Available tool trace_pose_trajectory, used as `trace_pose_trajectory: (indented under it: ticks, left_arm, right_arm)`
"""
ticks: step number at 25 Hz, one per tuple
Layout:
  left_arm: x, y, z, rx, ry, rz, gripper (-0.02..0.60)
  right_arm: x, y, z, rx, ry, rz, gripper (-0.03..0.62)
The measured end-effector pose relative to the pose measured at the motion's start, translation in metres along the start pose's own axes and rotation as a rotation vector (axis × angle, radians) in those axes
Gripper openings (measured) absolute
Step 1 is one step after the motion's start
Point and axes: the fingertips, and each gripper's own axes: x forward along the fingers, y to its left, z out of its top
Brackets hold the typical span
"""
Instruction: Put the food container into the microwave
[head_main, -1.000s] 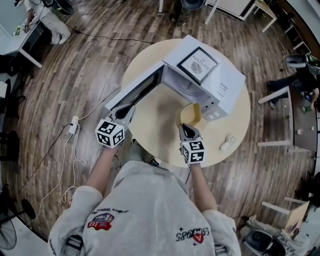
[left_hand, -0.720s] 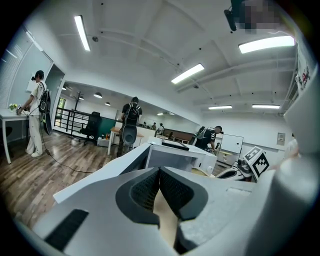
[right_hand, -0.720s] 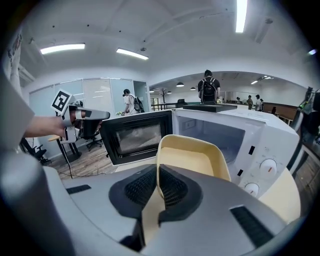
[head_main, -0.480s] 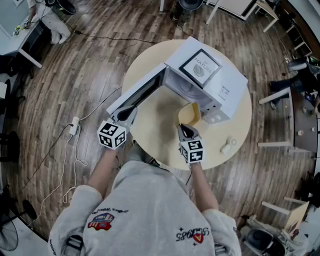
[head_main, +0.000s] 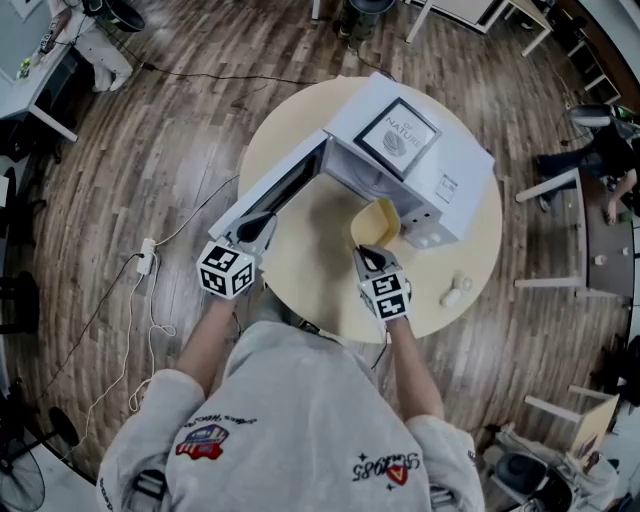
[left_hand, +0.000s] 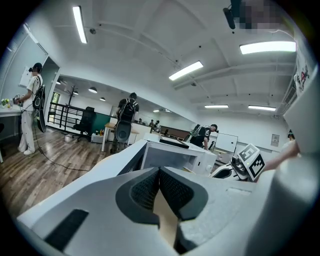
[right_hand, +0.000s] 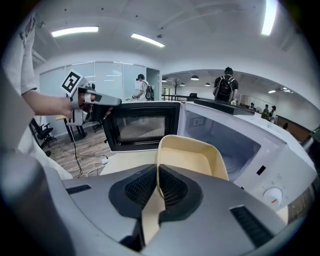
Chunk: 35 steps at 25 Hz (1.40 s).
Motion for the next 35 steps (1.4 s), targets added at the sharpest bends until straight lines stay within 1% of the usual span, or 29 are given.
trace_pose_trajectory:
  ticks: [6, 13, 18, 26, 35]
  left_arm:
    - [0.017, -0.001, 0.004, -0.003, -0.008, -0.026, 0.005]
    - [0.026, 0.003, 0.008, -0.006, -0.004, -0.039, 0.005]
    - [0.029, 0.006, 0.009, -0.009, 0.003, -0.043, 0.005]
    - [0.035, 0.003, 0.004, -0.007, 0.019, -0.060, 0.005]
    - [0.046, 0.002, 0.000, -0.007, 0.039, -0.075, 0.005]
  right_arm:
    - [0.011, -0.004, -0.002, -0.124, 0.075, 0.027, 0.020]
    - [0.021, -0.016, 0.004, -0.314, 0.148, 0.028, 0.020]
    - [0.031, -0.023, 0.005, -0.396, 0.181, 0.023, 0.021]
    - [0.045, -0.034, 0.008, -0.431, 0.199, 0.002, 0.021]
    - [0.062, -0.052, 0.012, -0.437, 0.209, -0.011, 0.023]
